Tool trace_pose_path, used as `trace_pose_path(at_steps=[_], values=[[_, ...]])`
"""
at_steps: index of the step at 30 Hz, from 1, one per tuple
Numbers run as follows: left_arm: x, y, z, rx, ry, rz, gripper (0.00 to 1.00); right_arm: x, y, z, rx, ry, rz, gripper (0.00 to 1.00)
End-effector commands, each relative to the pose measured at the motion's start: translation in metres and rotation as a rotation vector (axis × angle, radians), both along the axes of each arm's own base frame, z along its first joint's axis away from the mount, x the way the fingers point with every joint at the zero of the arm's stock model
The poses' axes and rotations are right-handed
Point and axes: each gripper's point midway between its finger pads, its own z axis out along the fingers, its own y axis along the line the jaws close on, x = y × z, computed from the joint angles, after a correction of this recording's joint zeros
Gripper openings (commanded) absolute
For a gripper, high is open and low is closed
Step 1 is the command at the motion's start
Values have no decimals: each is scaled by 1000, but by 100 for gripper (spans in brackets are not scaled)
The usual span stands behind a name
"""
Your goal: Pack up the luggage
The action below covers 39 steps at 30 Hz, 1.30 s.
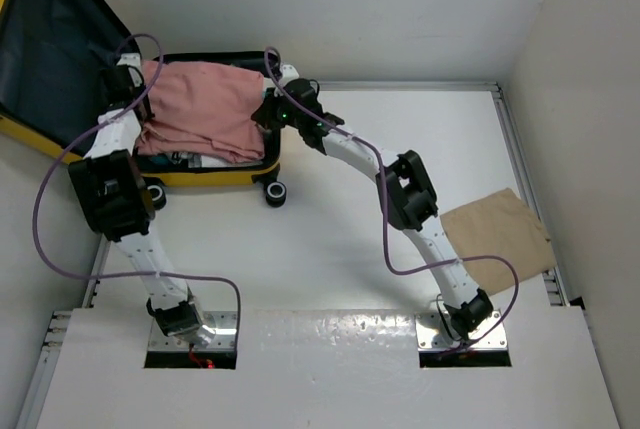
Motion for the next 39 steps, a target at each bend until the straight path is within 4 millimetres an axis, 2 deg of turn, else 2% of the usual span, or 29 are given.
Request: trace_pose_path(at_steps=[1,2,8,10,11,12,14,15,16,17,18,19,20,21,24,26,27,28,29,30,31,32,33,34,35,36,37,38,39], values=[[49,24,25,50,-120,-12,0,39,-17,27,-12,-144,-166,0],[60,26,38,44,-155,-13,0,44,-23,22,-42,-159,-185,0],[75,6,-7,-39,-85,-77,0,56,-48,14,-102,-160,-234,0],[62,-2,-12,-60,-55,-90,0,56,-56,15,-108,-153,-231,0],[47,-9,-35,-88,-2,-97,0,56,-59,15,-109,-148,-233,0],[37,-15,-21,-96,-19,-101,0,54,-60,11,-114,-139,-225,0],[17,-27,-28,-113,11,-129,0,49,-61,11,-110,-115,-208,0],[-2,-33,-49,-128,66,-132,0,45,-61,4,-114,-91,-182,0],[-11,-36,-49,-132,73,-132,3,42,-61,4,-114,-83,-173,0],[-17,-38,-39,-108,66,-145,15,39,-62,7,-112,-69,-165,4],[-23,-40,-42,-112,76,-145,39,33,-59,8,-104,-58,-132,10],[-23,-40,-37,-108,66,-145,79,32,-61,16,-94,-61,-127,18],[-22,-38,-26,-98,37,-134,91,31,-62,18,-93,-59,-124,34],[-18,-35,-18,-91,12,-116,98,28,-62,21,-96,-66,-111,42],[1,-28,26,-110,-133,-121,100,22,-69,50,-84,-108,-96,56],[22,-23,87,-75,-280,-131,100,20,-80,64,-74,-118,-94,60],[27,-17,115,-72,-348,-116,100,17,-87,99,-46,-159,-103,60],[42,-15,159,-50,-445,-133,100,18,-98,102,-53,-154,-115,62],[46,-8,186,-35,-508,-126,100,19,-111,102,-57,-144,-131,62],[52,-9,211,-27,-561,-140,100,17,-133,137,-34,-177,-162,63],[53,-12,272,15,-680,-170,100,13,-141,132,-46,-162,-167,63],[62,-10,270,6,-667,-179,100,20,-171,121,-71,-132,-209,63],[64,-33,309,48,-724,-259,100,5,-189,107,-119,-78,-205,63],[68,-49,310,61,-711,-303,100,-1,-206,121,-142,-101,-215,63],[68,-66,308,72,-683,-346,100,0,-244,135,-171,-125,-261,63],[71,-109,310,103,-666,-473,100,-20,-266,86,-255,9,-265,65],[74,-135,285,98,-608,-551,100,-31,-285,94,-284,-1,-279,65],[60,-162,289,123,-594,-612,100,-36,-332,99,-316,13,-356,65],[57,-183,277,169,-557,-663,100,-63,-351,49,-373,143,-354,65]])
